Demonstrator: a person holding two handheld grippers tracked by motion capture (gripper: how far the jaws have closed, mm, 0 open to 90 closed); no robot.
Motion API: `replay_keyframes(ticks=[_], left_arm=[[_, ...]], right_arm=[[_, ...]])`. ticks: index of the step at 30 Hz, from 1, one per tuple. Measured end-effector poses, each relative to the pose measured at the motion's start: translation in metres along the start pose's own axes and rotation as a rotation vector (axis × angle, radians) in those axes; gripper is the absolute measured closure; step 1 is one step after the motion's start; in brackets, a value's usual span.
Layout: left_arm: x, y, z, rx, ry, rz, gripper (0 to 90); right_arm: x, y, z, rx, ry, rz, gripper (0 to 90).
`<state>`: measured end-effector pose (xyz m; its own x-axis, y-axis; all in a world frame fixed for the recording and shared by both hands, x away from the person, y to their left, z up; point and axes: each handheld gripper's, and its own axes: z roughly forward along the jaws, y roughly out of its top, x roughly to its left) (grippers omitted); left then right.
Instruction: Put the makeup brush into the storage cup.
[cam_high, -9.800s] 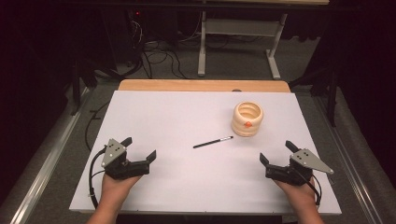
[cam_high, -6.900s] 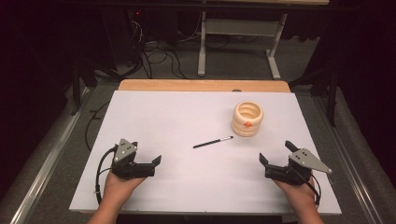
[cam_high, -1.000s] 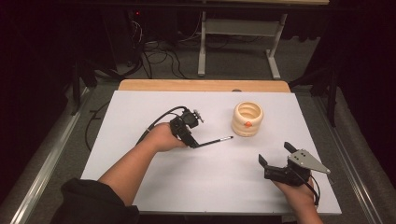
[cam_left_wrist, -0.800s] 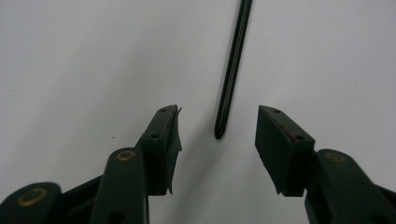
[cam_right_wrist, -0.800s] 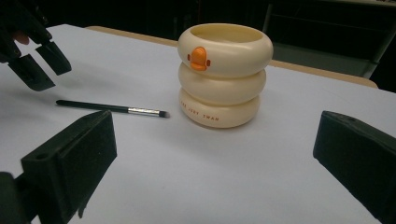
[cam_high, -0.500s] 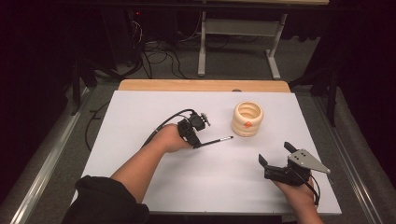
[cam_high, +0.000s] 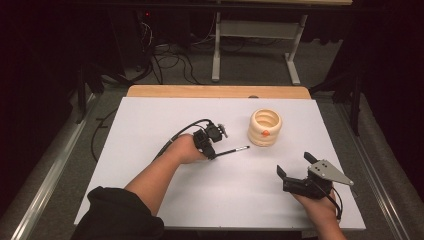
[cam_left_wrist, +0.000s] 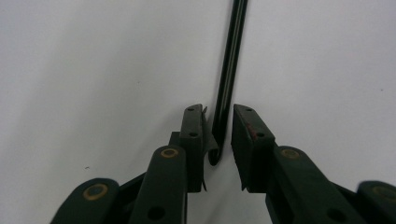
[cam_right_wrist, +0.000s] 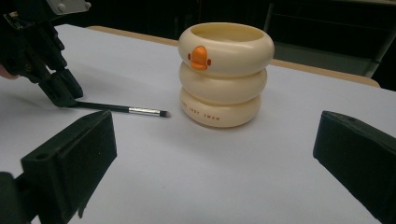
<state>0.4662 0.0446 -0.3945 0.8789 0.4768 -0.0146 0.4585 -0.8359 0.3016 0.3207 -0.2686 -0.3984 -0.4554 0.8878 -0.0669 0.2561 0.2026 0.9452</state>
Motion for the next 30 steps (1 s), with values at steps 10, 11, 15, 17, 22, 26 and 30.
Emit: replay_keyframes(ticks=[10,11,15,17,22,26,30], left_arm=[[-0.002,0.001,0.003,0.019,0.014,0.014,74.9],[-0.002,0.002,0.003,0.023,0.017,0.016,74.9],[-0.004,0.006,0.004,0.054,0.031,0.026,74.8],[-0.005,0.008,0.004,0.069,0.035,0.034,74.8],[-0.003,0.012,0.005,0.103,0.023,0.029,75.0],[-0.001,0.012,0.005,0.103,0.009,0.019,75.6],[0.002,0.012,0.005,0.096,-0.007,0.008,77.3]], right_arm=[[0.0,0.0,0.0,-0.001,0.003,0.0,0.8],[0.0,0.0,0.0,-0.001,0.003,0.001,0.7],[0.002,0.0,0.0,0.0,0.006,0.006,0.8],[0.002,0.0,0.001,-0.001,0.007,0.001,0.8],[0.002,0.001,0.001,-0.004,0.007,-0.006,0.7],[0.001,0.001,0.001,-0.004,0.008,-0.005,0.8],[0.002,0.001,0.001,-0.005,0.009,-0.006,0.8]])
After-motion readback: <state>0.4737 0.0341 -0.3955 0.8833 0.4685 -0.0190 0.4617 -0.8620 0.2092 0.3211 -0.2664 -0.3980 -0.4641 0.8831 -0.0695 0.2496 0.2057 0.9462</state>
